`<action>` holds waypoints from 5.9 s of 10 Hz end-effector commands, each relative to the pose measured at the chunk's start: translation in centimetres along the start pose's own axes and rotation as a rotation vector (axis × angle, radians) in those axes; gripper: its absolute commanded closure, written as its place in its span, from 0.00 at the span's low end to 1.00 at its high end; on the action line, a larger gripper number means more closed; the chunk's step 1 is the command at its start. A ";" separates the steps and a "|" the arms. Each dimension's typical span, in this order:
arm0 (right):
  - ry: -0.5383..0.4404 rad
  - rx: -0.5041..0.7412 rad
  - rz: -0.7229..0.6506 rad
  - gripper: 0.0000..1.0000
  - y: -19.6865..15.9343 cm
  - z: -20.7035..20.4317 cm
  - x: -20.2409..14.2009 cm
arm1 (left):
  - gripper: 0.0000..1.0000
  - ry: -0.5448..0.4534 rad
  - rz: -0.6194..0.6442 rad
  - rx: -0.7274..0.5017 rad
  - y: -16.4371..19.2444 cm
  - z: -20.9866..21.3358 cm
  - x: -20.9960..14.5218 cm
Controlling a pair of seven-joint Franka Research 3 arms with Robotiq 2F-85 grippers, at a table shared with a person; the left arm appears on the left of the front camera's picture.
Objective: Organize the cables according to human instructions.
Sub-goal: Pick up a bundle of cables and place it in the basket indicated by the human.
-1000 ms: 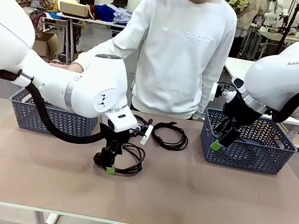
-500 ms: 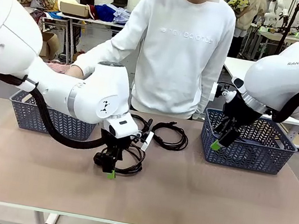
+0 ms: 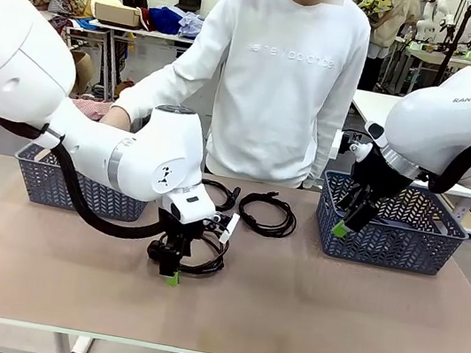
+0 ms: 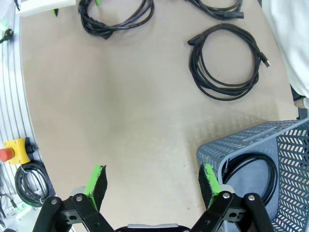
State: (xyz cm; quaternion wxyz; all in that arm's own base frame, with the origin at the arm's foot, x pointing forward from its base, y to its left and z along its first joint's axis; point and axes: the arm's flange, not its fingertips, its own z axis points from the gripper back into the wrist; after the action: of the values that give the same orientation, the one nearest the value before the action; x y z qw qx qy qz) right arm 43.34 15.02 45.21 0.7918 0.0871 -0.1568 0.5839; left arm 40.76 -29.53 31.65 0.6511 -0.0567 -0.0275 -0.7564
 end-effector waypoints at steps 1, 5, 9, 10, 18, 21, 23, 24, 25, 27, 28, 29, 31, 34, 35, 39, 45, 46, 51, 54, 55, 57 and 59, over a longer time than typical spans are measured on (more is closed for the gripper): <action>0.010 -0.010 -0.010 0.00 0.0 0.2 0.2 | 0.00 0.017 0.007 0.016 0.4 -0.3 0.1; 0.010 -0.010 -0.010 0.00 0.0 0.2 0.2 | 0.00 0.015 0.000 -0.012 0.5 -0.4 0.4; 0.010 -0.010 -0.010 0.00 0.0 0.2 0.2 | 0.00 0.017 -0.009 -0.043 -0.1 -0.8 1.2; 0.010 -0.010 -0.010 0.00 0.0 0.2 0.2 | 0.00 0.022 -0.007 -0.048 -0.2 -0.9 1.2; 0.010 -0.010 -0.010 0.00 0.0 0.2 0.2 | 0.39 0.031 -0.003 -0.067 -0.7 -0.5 1.5; 0.010 -0.010 -0.010 0.00 0.0 0.2 0.2 | 0.44 0.035 0.000 -0.063 -0.8 -0.4 1.5; 0.010 -0.010 -0.010 0.00 0.0 0.2 0.2 | 0.63 0.047 0.000 -0.054 -0.8 -0.4 1.4; 0.010 -0.010 -0.010 0.00 0.0 0.2 0.2 | 0.96 0.057 0.001 -0.048 -0.8 -0.4 1.3; 0.010 -0.010 -0.010 0.00 0.0 0.2 0.2 | 0.82 0.072 0.003 -0.034 -0.6 -0.4 1.2; 0.010 -0.010 -0.010 0.00 0.0 0.2 0.2 | 1.00 0.088 0.002 -0.012 -0.3 -0.3 0.8; 0.010 -0.010 -0.010 0.00 0.0 0.2 0.2 | 1.00 0.101 -0.005 0.002 -0.2 0.0 0.7; 0.010 -0.010 -0.010 0.00 0.0 0.2 0.2 | 1.00 0.101 -0.015 0.018 -0.2 0.7 0.8; 0.010 -0.010 -0.010 0.00 0.0 0.2 0.2 | 1.00 0.056 -0.055 0.059 -0.1 3.5 1.8; 0.010 -0.010 -0.010 0.00 0.0 0.2 0.2 | 1.00 0.034 -0.084 0.090 0.1 9.4 2.4; 0.010 -0.010 -0.010 0.00 0.0 0.2 0.2 | 1.00 0.051 -0.081 0.095 0.6 11.3 1.9; 0.010 -0.010 -0.010 0.00 0.0 0.2 0.2 | 1.00 0.024 -0.028 0.092 3.5 18.2 -1.9; 0.010 -0.010 -0.010 0.00 0.0 0.2 0.2 | 1.00 -0.037 0.033 0.092 5.6 21.4 -6.2; 0.010 -0.010 -0.010 0.00 0.0 0.2 0.2 | 1.00 -0.037 0.033 0.092 5.6 21.4 -6.2; 0.010 -0.010 -0.010 0.00 0.0 0.2 0.2 | 0.85 -0.050 0.029 0.079 5.7 21.2 -5.7; 0.010 -0.010 -0.010 0.00 0.0 0.2 0.2 | 0.85 -0.026 0.043 0.060 6.5 21.3 -10.4; 0.010 -0.010 -0.010 0.00 0.0 0.2 0.2 | 0.85 -0.024 0.048 0.058 6.7 21.2 -11.8; 0.010 -0.010 -0.010 0.00 0.0 0.2 0.2 | 0.85 0.016 0.053 0.076 7.2 21.2 -15.0; 0.010 -0.010 -0.010 0.00 0.0 0.2 0.2 | 0.85 0.064 0.052 0.100 8.3 21.0 -17.6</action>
State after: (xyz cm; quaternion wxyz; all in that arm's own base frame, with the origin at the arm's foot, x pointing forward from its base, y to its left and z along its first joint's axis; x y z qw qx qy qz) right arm 43.34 15.03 45.22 0.7918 0.0870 -0.1569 0.5839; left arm 52.11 -11.65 50.17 0.6829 -0.0170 -0.0410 -0.7292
